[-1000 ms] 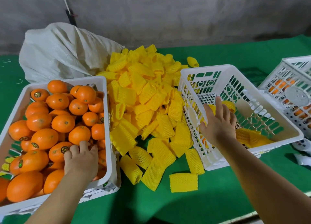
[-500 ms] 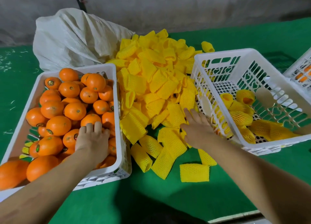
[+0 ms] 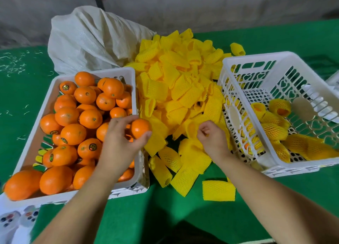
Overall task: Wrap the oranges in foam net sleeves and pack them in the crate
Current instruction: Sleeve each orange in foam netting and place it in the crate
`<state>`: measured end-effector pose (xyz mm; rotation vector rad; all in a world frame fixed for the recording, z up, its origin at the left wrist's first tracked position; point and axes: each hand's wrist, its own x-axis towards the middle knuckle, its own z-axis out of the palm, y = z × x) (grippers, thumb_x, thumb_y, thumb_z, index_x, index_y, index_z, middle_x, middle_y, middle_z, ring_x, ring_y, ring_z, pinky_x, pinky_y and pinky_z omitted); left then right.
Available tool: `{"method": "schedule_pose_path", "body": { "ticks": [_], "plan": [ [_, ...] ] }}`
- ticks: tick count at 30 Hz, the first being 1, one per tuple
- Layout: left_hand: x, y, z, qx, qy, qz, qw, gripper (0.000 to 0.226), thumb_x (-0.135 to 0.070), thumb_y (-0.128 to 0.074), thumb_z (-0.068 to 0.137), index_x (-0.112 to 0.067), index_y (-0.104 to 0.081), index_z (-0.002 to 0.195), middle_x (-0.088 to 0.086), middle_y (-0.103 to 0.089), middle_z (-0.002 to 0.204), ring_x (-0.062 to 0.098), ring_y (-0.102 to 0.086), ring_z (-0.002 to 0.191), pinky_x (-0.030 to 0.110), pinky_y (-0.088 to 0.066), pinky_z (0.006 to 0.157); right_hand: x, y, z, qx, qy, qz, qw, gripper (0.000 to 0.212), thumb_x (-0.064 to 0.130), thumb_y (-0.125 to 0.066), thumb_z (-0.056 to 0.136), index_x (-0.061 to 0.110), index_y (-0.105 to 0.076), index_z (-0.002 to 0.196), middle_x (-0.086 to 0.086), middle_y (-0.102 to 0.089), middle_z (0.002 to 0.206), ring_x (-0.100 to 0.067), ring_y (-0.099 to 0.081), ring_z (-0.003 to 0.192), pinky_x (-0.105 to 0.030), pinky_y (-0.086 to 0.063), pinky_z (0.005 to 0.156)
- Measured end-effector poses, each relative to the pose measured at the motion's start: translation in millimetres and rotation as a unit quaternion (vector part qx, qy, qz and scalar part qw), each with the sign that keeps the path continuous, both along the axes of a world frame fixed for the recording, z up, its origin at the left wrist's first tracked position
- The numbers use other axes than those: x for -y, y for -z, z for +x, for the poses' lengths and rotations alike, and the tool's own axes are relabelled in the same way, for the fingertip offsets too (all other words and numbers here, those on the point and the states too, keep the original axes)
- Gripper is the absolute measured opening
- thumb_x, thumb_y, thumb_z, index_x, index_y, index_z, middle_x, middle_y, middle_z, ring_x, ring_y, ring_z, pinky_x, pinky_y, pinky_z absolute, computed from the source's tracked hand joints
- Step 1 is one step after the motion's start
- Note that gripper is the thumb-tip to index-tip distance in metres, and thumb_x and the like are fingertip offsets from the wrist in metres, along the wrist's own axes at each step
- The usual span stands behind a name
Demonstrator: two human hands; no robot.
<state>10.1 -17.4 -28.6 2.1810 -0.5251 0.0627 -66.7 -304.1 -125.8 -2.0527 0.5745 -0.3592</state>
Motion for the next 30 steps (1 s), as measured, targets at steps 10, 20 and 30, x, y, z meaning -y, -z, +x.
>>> {"method": "schedule_pose_path", "body": {
  "ticks": [10, 20, 30],
  "plan": [
    [38.4, 16.0, -32.7, -0.316, 0.107, -0.309, 0.891, 0.061, -0.059, -0.095, 0.06, -0.042, -0.077, 0.116, -0.011, -0.047, 0.155, 0.016, -0.05, 0.143, 0.041, -0.057, 0.1, -73.2, -77.4, 2.8, 0.009, -0.044, 0.232, 0.972, 0.015, 0.015, -0.065, 0.1, 0.027, -0.073, 0.098, 0.002, -0.076, 0.102, -0.01, -0.066, 0.092, -0.031, -0.054, 0.081],
    [29.9, 14.9, -32.0, -0.401, 0.168, -0.346, 0.831, 0.073, -0.052, -0.098, 0.064, -0.03, -0.074, 0.13, 0.001, -0.057, 0.151, 0.03, -0.062, 0.132, 0.042, -0.057, 0.098, -73.7, -84.1, 12.7, 0.045, 0.026, 0.004, 0.999, 0.025, 0.004, -0.069, 0.091, 0.017, -0.048, 0.093, 0.005, -0.048, 0.075, -0.011, -0.045, 0.066, -0.041, -0.04, 0.062],
    [41.4, 13.8, -32.0, -0.377, 0.108, -0.358, 0.847, 0.075, -0.042, -0.093, 0.067, -0.027, -0.064, 0.135, 0.006, -0.066, 0.136, 0.028, -0.066, 0.124, 0.038, -0.056, 0.1, -61.0, -93.9, -3.6, 0.065, -0.083, 0.093, 0.99, 0.014, 0.015, -0.071, 0.097, 0.027, -0.066, 0.097, -0.003, -0.064, 0.072, -0.025, -0.062, 0.066, -0.037, -0.046, 0.058]
  ]
}}
